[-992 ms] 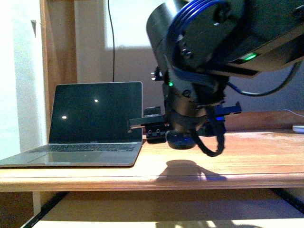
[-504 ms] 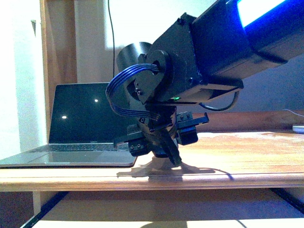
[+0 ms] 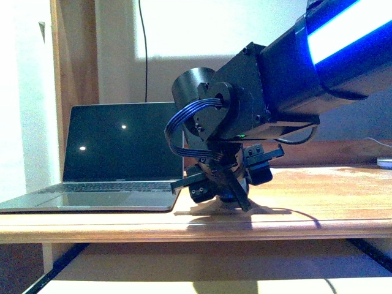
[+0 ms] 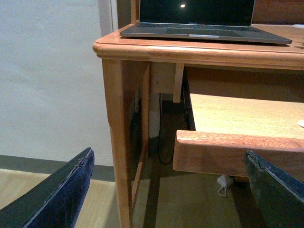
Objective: Place mouse
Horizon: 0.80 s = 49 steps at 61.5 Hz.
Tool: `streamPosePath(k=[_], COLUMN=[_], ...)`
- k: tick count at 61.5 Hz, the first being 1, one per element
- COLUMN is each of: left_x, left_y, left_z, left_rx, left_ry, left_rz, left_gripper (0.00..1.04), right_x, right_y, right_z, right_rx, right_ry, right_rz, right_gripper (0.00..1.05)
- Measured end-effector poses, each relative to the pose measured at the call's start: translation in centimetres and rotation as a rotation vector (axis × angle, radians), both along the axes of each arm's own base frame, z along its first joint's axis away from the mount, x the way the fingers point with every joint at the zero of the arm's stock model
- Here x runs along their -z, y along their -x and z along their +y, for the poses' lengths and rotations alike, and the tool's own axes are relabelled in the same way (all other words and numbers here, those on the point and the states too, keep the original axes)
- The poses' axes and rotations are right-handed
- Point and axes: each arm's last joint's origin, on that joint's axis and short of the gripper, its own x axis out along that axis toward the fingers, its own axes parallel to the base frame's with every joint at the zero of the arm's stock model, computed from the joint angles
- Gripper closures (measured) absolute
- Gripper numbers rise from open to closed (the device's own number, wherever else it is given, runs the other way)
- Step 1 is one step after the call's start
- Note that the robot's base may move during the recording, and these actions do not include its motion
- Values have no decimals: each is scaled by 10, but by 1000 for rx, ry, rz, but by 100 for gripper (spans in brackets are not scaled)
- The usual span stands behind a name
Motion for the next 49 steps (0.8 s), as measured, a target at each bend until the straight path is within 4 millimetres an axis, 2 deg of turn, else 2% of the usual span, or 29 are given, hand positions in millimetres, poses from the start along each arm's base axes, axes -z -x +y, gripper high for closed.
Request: streamPosePath(k=[3,16,23,31,37,39,44,49], left_x=[0,0,0,0,0,0,0,0], left_y=[0,0,0,0,0,0,0,0], left_z=[0,0,0,0,0,0,0,0], left_rx=[0,0,0,0,0,0,0,0], left_ry=[0,0,0,0,0,0,0,0], left_rz=[0,0,0,0,0,0,0,0], left_gripper=[8,8,8,8,8,8,8,8], right_x=[1,-2,-11,-39,-58,-61,-59,-43], right_y=[-1,-2,4,23,43,52,66,81], right_z=[0,-4,-14,-45,-77,-93,-122,-154], right_rx=[-2,-35,-83,-193,-289,-330,-388,-455], right_ry=[8,-32,-85,-186,-265,-291,-324,-345], right_rz=[-1,-7,-15,-61,-115,-132,-146,-123], right_gripper=[48,8,7,7,7,7,7,7])
